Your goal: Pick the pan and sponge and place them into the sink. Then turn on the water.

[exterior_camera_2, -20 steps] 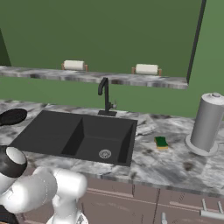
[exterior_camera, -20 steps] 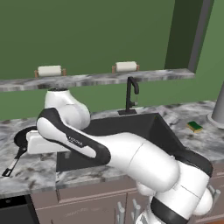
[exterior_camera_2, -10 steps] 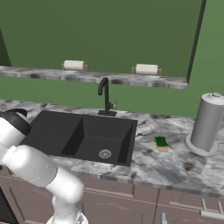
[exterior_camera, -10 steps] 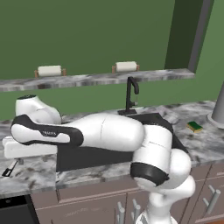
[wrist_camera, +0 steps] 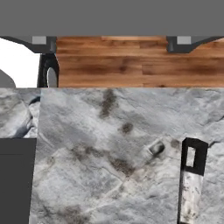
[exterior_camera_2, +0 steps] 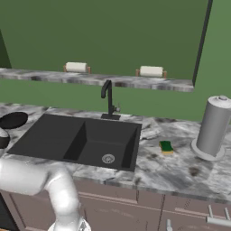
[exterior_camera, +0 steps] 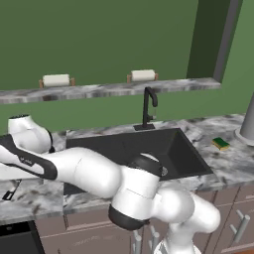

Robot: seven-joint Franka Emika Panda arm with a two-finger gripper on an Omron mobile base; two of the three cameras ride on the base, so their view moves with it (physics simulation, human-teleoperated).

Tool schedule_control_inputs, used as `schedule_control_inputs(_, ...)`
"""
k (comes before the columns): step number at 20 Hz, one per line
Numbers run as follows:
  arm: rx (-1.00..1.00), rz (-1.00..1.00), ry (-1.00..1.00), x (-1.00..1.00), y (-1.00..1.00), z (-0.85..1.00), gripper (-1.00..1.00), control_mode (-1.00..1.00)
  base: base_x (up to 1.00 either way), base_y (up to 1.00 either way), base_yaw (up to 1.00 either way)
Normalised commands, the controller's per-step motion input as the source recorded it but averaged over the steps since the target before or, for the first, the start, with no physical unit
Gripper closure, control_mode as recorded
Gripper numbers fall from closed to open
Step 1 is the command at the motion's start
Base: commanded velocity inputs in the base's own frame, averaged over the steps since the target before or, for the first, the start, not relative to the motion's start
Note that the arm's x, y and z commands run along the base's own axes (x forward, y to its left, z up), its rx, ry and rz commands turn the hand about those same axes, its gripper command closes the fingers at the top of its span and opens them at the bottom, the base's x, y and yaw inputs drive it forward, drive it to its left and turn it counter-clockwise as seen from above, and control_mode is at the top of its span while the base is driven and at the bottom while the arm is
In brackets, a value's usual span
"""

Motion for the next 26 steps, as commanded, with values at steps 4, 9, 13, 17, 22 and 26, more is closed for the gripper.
schedule_control_inputs(4, 0.0, -0.05, 0.0, 0.37, 0.25, -0.33, -1.0, -1.0, 0.0, 0.0, 0.0)
schedule_control_inputs(9, 0.0, -0.02, 0.0, 0.37, 0.26, -0.25, -1.0, -1.0, 0.0, 0.0, 0.0)
schedule_control_inputs(13, 0.0, 0.0, 0.0, 0.36, 0.28, -0.36, -1.0, -1.0, 0.0, 0.0, 0.0)
schedule_control_inputs(17, 0.0, 0.0, 0.0, 0.36, 0.29, -0.4, -1.0, -1.0, 0.0, 0.0, 0.0)
schedule_control_inputs(22, 0.0, 0.0, 0.0, 0.35, 0.36, -0.41, -1.0, -1.0, 0.0, 0.0, 0.0)
schedule_control_inputs(26, 0.0, 0.0, -0.01, 0.28, 0.42, -0.29, -1.0, -1.0, 0.0, 0.0, 0.0)
